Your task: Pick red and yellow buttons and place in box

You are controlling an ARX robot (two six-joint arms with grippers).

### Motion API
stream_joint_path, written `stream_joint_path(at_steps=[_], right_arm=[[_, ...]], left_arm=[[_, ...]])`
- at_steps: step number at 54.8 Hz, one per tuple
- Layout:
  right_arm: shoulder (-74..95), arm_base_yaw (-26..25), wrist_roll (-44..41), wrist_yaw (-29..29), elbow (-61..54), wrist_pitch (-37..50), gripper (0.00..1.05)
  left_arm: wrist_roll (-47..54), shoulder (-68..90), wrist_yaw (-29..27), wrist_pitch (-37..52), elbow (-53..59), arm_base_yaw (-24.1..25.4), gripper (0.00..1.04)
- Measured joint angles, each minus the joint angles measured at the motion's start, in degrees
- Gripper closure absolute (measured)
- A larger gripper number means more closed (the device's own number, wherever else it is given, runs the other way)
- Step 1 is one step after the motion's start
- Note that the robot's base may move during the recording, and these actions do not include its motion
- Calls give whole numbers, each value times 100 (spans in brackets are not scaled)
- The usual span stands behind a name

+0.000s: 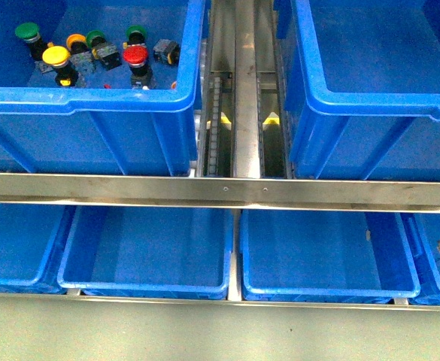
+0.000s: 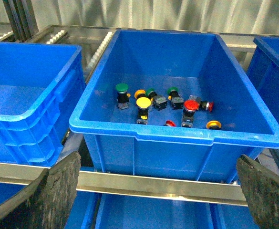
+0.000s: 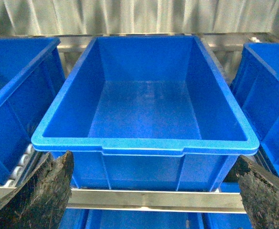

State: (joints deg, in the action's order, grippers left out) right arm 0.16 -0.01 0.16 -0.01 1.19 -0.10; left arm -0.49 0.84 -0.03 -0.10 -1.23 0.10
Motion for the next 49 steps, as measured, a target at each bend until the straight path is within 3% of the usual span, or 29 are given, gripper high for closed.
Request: stream_joint_path(at_steps=[29,34,39,44,49], right_arm=[[0,0,0,0,0,0,6],[2,2,0,15,0,0,6],[-2,0,0,4,0,0,6],[0,0,-2,0,0,0,6],[0,0,0,2,0,0,6]], left_arm=[[-17,9,-20,-13,-2,-4,8],[-734,981,-1045,-1473,-627,-632,8],[-1305,2190,-1401,-1648,-1150,-1182,8],[-1390,3272,-1239,-1106,-1725,-1309,8],[-946,4771,-439,-96,-2741,-1001,8]])
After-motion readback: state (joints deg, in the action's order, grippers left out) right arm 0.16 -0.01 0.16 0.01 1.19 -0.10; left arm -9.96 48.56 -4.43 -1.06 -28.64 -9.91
